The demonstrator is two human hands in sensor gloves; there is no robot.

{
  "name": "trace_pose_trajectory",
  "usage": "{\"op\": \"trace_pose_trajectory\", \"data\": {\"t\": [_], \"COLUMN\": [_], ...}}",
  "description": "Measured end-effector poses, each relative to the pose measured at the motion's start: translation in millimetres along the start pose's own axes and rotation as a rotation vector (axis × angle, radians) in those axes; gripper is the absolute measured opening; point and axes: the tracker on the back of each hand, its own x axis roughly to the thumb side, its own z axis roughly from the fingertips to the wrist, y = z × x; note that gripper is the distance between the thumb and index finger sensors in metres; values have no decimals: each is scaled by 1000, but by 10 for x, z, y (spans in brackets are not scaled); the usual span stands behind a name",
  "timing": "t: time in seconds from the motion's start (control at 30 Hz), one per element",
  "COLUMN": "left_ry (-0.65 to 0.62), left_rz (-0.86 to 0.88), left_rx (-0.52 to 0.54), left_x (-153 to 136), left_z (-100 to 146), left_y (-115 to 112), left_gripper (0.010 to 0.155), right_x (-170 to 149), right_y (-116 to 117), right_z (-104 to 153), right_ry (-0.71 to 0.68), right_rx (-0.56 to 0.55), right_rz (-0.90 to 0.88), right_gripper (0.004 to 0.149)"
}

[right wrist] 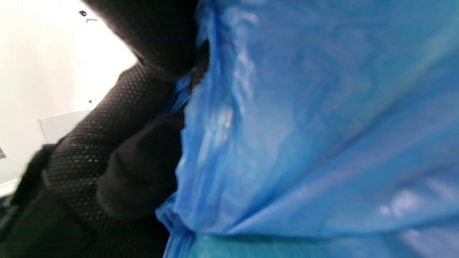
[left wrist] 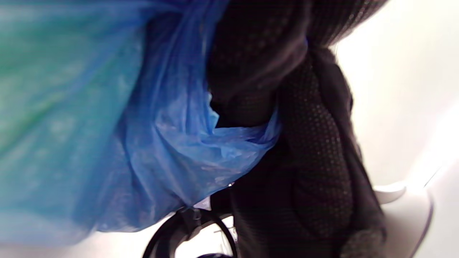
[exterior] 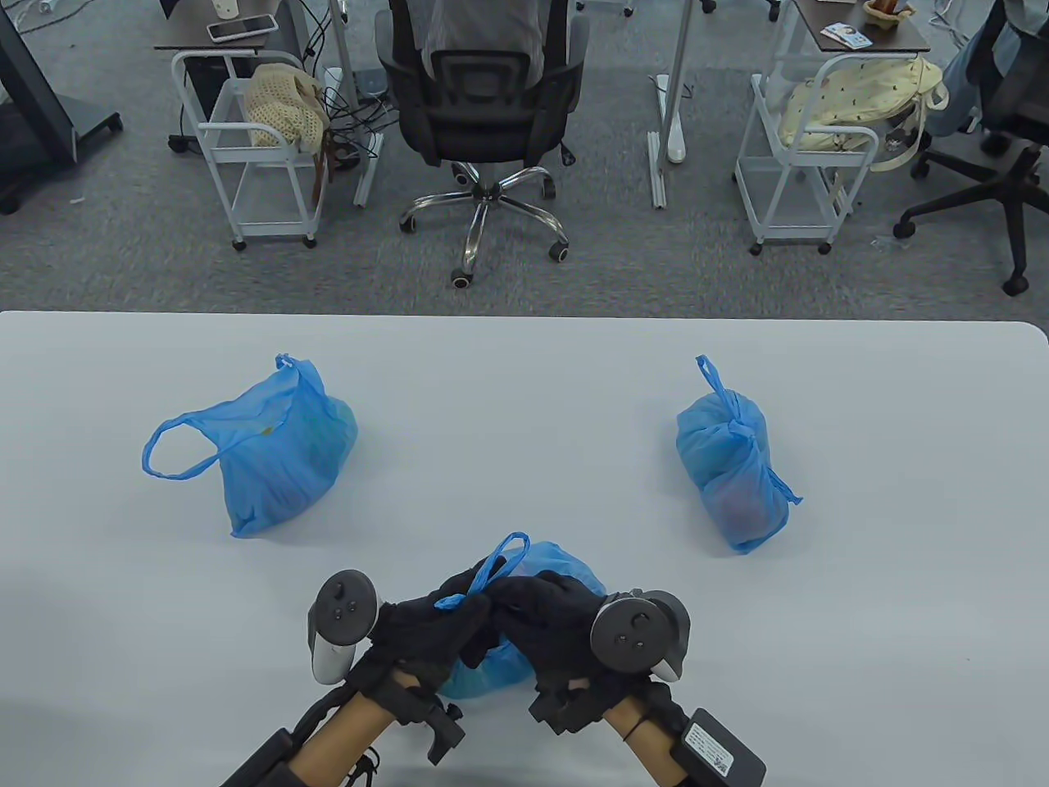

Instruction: Tie knot on plastic bag top

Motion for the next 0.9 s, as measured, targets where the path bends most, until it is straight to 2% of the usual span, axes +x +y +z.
{"op": "trace_pose_trajectory", "data": {"t": [0.2,0.27,0.33,0.37,0.43,0.53,0.6,0.73,0.87,0.9], "left_ry": [-34,-51,-69,-73,-77,-64,-38,18,52,59], "left_rz": [25,8,-40,-63,-78,-30,56,261,374,394], "left_rx": [-23,-46,-67,-69,-80,-78,-65,-46,-36,-32], "left_x": [26,56,85,99,109,76,27,-93,-170,-182], "left_z": [3,0,-1,-1,-3,0,-3,2,7,8], "left_y": [18,4,-11,-18,-21,-9,10,49,80,84], "left_gripper": [49,50,50,50,50,50,51,51,53,49], "right_x": [-170,-224,-251,-242,-206,-150,-133,-84,42,78], "right_y": [-157,-203,-223,-231,-245,-283,-319,-364,-332,-313], "right_z": [-7,-6,-19,-27,-40,-19,-4,20,19,21], "right_ry": [114,140,140,126,111,87,75,31,-80,-107], "right_rx": [-115,-147,-139,-128,-150,-238,-299,-332,-297,-282], "right_rz": [-78,-110,-185,-235,-283,-263,-234,-206,-93,-65], "right_gripper": [39,48,61,63,57,37,35,35,35,35]}}
